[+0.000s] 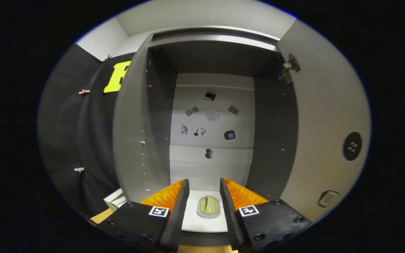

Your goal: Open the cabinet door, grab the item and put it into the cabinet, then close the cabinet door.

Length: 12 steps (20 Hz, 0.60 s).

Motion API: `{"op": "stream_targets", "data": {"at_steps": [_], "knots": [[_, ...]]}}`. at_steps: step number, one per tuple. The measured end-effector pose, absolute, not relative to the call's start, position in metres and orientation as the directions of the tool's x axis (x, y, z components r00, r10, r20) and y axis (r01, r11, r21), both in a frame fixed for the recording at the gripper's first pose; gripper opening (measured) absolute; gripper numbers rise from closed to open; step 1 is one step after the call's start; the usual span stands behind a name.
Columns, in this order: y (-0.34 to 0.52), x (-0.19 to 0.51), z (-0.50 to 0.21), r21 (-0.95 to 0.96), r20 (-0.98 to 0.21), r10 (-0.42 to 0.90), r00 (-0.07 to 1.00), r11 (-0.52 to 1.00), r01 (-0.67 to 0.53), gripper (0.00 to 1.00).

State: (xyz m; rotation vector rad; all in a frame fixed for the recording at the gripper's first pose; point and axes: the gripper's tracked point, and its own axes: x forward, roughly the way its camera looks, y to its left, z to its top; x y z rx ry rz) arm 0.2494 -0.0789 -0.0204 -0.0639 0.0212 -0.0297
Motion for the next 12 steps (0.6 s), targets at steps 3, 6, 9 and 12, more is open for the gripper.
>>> {"op": "stream_targets", "data": {"at_steps": [3,6,9,12], "knots": [[-0.077,0.202,-0.007,-0.044,-0.008,-0.050,0.999,0.998,0.050,0.64],[-0.071,0.155,0.004,-0.030,0.012,-0.077,0.997,0.997,0.077,0.81],[-0.069,0.106,0.008,-0.035,0.012,-0.091,0.996,0.995,0.091,0.94],[-0.080,0.056,0.013,-0.054,0.010,-0.120,0.993,0.991,0.120,0.98]]}}
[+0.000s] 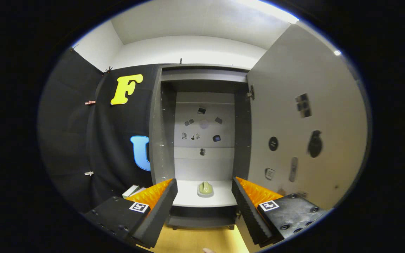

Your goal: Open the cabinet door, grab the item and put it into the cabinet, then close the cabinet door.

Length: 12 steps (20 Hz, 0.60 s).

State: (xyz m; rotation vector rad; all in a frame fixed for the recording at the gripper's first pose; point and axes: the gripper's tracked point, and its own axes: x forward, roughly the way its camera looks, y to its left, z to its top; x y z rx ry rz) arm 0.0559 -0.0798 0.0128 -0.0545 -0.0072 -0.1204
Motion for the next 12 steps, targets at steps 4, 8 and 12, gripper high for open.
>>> {"op": "stream_targets", "data": {"at_steps": [4,8,12], "knots": [[-0.100,-0.010,0.029,-0.031,0.007,-0.150,0.989,0.988,0.150,0.98],[-0.122,-0.073,0.050,0.030,0.023,-0.119,0.993,0.993,0.118,0.97],[-0.194,-0.116,0.058,0.034,0.023,-0.162,0.987,0.986,0.161,0.97]]}}
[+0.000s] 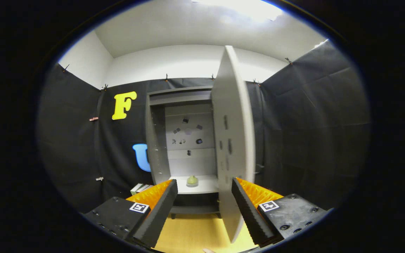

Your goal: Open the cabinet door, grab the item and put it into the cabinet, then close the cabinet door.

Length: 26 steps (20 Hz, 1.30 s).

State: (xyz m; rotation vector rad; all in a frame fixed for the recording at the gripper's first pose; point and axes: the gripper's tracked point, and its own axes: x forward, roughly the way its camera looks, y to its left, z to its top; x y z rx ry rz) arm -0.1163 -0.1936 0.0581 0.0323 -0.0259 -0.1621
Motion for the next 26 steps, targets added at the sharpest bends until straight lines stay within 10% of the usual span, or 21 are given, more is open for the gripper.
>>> {"op": "stream_targets", "data": {"at_steps": [5,26], "knots": [[-0.292,-0.135,0.047,0.011,0.022,-0.289,0.957,0.957,0.289,0.98],[-0.290,-0.059,-0.028,0.046,-0.109,0.016,0.994,0.999,-0.011,0.97]]}}
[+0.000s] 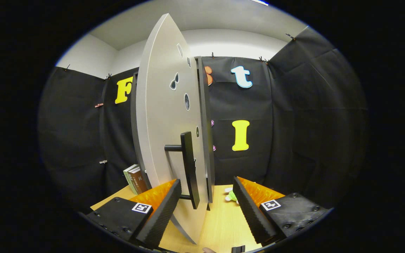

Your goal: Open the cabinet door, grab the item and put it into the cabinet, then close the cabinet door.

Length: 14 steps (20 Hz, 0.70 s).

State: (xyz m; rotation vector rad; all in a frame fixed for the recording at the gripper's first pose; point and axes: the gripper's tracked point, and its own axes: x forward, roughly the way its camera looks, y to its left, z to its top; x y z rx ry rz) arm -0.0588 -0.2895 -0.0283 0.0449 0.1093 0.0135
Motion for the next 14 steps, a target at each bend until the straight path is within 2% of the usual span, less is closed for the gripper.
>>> {"op": "stream_targets", "data": {"at_steps": [6,14], "knots": [[-0.258,-0.056,-0.031,0.033,-0.114,0.002,0.994,0.999,0.002,0.97],[-0.175,-0.032,-0.041,0.025,-0.121,0.010,0.993,1.000,-0.007,0.97]]}}
